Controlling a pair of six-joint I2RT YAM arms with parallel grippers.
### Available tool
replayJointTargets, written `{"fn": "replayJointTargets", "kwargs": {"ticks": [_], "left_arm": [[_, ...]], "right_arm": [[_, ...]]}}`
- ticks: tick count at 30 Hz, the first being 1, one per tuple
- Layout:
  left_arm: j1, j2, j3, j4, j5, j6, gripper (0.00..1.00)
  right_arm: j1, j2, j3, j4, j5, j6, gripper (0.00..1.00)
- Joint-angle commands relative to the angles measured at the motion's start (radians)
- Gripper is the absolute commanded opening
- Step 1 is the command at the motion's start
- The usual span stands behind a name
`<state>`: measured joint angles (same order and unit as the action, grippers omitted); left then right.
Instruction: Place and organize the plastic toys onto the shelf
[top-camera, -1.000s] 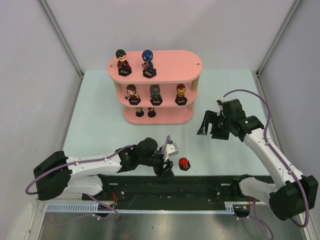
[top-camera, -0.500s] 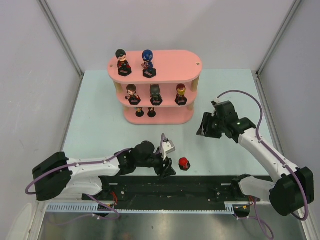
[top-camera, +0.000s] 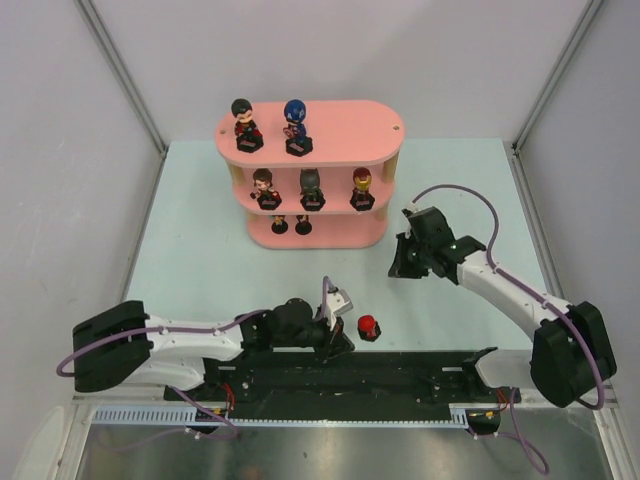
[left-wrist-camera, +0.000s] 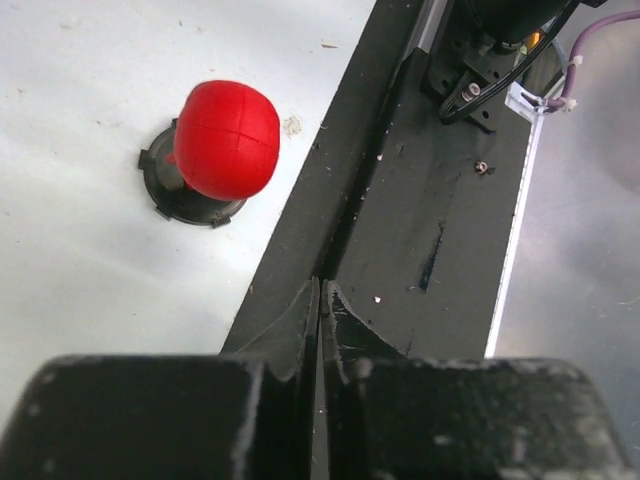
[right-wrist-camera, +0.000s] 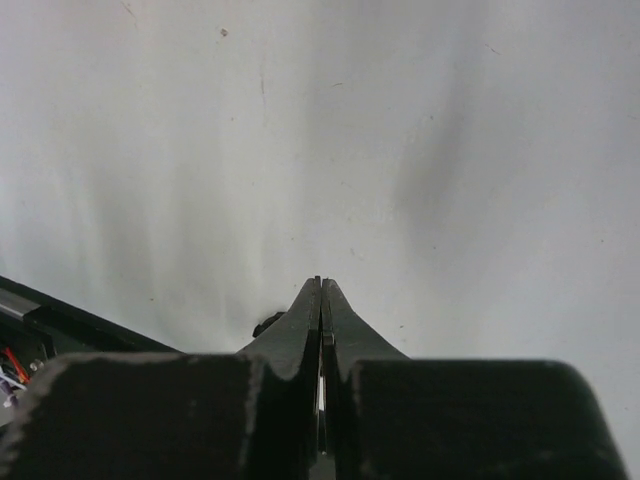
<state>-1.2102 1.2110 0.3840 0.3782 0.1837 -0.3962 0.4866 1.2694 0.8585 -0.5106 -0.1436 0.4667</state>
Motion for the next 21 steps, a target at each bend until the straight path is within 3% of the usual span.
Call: {"fn": "replayJointTargets", "kwargs": {"ticks": [1,21], "left_arm": [[-0.032,0.03,-0.019,0.128,-0.038,-0.072,0.0],[-0.078,0.343,0.052,0.363,-0.152,-0.234,0.0]], "right_arm": [[0.017,0.05,-0.016,0.075,0.002,-0.03,0.0],[0.079,0.174,-0.147,0.241,-0.077,0.0,0.0]]}}
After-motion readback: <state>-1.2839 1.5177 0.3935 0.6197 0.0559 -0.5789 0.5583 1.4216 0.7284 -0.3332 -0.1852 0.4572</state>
